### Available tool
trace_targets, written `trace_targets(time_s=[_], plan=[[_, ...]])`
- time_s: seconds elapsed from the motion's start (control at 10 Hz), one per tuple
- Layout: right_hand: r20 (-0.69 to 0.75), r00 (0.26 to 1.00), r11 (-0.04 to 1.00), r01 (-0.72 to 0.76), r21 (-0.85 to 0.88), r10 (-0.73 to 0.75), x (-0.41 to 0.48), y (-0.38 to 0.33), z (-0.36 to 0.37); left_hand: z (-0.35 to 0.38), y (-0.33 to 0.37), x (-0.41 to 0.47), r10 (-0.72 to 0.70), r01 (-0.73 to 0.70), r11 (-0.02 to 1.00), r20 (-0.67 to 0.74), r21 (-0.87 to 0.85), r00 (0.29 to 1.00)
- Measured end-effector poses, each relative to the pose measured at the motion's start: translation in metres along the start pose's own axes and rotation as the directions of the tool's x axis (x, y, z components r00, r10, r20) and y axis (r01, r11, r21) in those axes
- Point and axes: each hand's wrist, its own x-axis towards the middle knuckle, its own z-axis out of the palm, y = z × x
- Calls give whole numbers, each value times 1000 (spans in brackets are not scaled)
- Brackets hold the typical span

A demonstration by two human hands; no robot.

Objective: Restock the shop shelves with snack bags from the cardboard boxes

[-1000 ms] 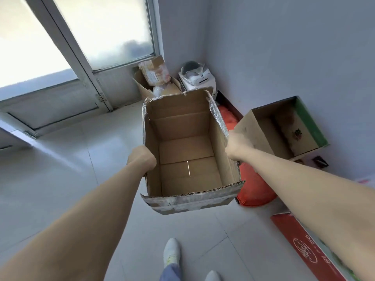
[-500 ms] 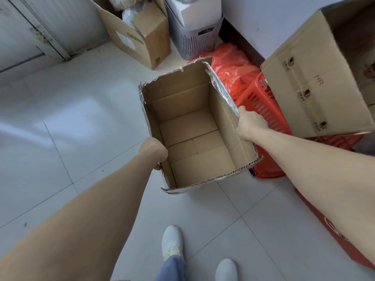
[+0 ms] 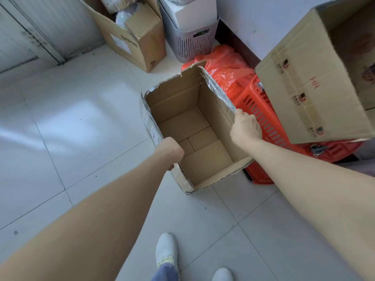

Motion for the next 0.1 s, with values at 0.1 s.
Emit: trace_targets(time_s=[0.1], plan=[[11,997,997,76,2,-76,-20,-2,-38,-11,19,-31,97,-96,995,-41,25,994]])
